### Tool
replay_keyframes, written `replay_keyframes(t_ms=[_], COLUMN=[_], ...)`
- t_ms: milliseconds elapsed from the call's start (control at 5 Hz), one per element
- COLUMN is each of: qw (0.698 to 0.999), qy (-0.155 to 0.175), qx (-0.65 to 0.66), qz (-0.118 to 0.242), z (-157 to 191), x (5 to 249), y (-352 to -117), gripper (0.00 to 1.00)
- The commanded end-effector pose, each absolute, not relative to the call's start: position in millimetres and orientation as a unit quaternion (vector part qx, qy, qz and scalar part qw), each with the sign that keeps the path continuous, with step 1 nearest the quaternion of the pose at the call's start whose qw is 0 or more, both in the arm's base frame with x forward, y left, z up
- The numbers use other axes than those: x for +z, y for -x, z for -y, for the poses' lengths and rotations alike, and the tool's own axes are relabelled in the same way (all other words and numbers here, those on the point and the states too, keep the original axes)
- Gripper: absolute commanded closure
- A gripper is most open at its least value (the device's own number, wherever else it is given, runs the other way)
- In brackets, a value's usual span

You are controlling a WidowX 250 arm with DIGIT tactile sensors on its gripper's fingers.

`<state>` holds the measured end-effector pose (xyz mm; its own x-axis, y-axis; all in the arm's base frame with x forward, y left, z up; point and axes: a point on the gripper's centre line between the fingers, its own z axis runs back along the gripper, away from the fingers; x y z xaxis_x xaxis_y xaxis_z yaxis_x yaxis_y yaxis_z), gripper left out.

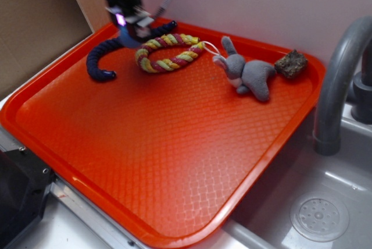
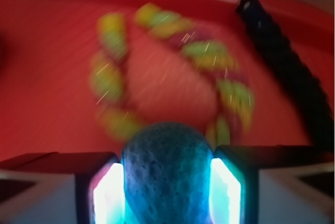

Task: Grab the blue ball.

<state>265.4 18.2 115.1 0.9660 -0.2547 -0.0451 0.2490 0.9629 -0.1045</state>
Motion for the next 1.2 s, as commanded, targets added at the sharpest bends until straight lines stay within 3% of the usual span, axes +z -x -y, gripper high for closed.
replay_keyframes(t_ms=[0,200,400,600,800,1000], qw=[0.983,0.983,0.988,0.995,0.995,0.996], qy=[0.022,0.012,-0.009,-0.058,-0.073,-0.065], qx=[-0.18,-0.179,-0.154,-0.079,-0.056,-0.056], qz=[0.036,0.046,0.024,0.025,0.024,0.023], z=[-26,-24,-20,-1,19,22], x=[161,162,162,179,198,213], y=[-186,-183,-193,-202,-214,-216], gripper=[1.0,1.0,1.0,1.0,1.0,1.0])
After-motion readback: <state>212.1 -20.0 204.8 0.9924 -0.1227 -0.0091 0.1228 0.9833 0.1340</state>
